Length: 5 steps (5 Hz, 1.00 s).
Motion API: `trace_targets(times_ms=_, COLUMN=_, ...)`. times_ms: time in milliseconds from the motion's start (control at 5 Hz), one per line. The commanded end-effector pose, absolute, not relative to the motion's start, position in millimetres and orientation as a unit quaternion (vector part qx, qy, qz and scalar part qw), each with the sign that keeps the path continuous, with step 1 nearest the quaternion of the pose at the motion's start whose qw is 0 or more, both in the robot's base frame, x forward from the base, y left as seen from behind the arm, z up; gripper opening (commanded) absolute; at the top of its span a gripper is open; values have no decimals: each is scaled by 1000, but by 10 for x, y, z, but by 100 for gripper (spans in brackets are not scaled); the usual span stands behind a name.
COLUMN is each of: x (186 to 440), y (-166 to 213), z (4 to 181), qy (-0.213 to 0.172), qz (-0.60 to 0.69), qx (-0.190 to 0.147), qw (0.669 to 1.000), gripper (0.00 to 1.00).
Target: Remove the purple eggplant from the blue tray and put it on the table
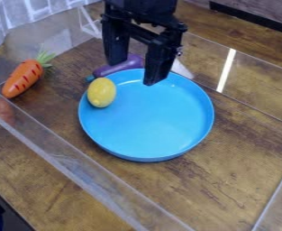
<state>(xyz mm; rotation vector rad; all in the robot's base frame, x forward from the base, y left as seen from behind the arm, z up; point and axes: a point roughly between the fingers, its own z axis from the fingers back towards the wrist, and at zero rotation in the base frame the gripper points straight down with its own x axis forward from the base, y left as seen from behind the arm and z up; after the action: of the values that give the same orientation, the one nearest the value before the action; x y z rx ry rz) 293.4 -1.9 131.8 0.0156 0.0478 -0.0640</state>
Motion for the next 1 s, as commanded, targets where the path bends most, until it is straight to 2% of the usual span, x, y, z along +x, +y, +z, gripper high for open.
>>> trace_targets(times_ms=0, x=3007, y=2, z=1542, qy=-15, qz=-31, qx=12, qw=999, gripper=100)
trace_targets(times_ms=800, x=2989, y=-27, z=1526, qy=-6, qz=-32, qx=20, qw=999, gripper=100)
